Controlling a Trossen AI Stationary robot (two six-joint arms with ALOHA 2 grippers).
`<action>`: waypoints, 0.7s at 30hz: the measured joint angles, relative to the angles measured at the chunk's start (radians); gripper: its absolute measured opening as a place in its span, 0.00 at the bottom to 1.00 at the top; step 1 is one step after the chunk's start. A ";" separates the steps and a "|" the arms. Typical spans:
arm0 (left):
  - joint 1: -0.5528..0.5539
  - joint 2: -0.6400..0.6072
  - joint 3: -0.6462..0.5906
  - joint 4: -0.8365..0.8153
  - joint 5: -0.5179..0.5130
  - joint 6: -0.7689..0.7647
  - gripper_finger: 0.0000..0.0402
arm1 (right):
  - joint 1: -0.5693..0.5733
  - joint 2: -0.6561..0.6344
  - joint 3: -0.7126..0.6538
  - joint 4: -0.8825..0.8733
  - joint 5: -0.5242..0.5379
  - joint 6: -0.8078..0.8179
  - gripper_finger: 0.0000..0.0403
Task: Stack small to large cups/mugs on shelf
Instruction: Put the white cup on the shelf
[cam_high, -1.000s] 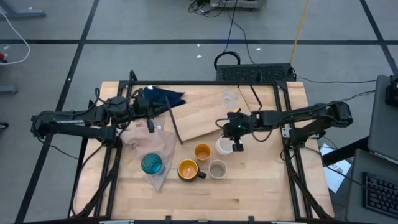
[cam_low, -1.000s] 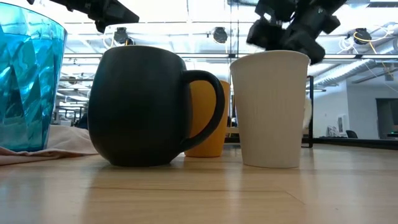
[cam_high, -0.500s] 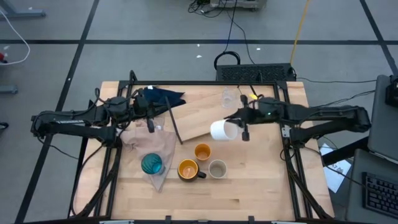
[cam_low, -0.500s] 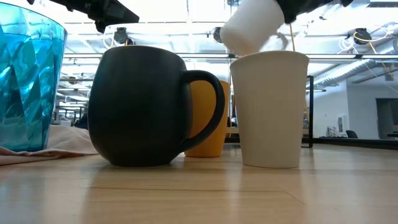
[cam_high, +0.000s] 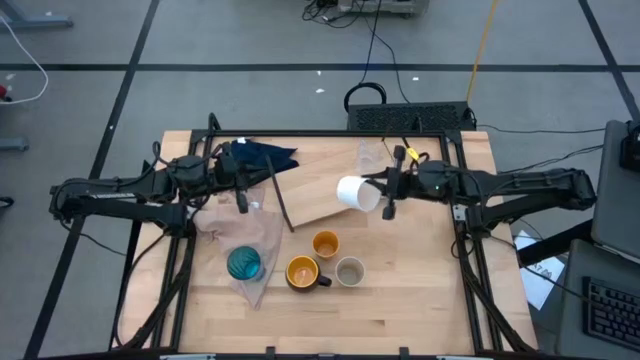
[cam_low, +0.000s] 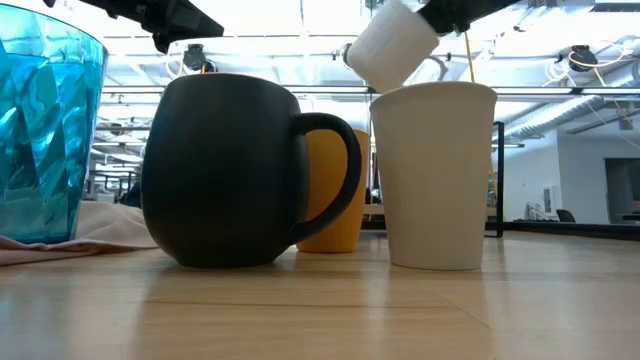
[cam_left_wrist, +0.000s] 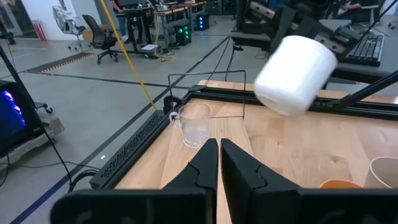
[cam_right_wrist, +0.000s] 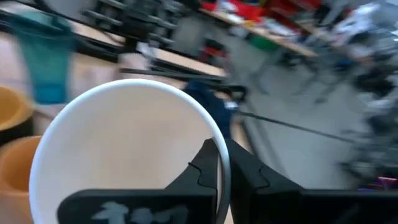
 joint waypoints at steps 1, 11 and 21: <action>0.000 0.000 0.000 0.000 0.000 0.000 0.05 | 0.016 0.002 0.000 0.004 0.055 -0.023 0.00; 0.000 0.000 0.000 0.001 0.000 0.000 0.05 | 0.130 0.090 0.000 0.181 0.552 -0.316 0.00; 0.000 0.000 0.000 0.001 0.000 0.000 0.05 | 0.118 0.087 0.000 0.190 0.379 -0.151 0.00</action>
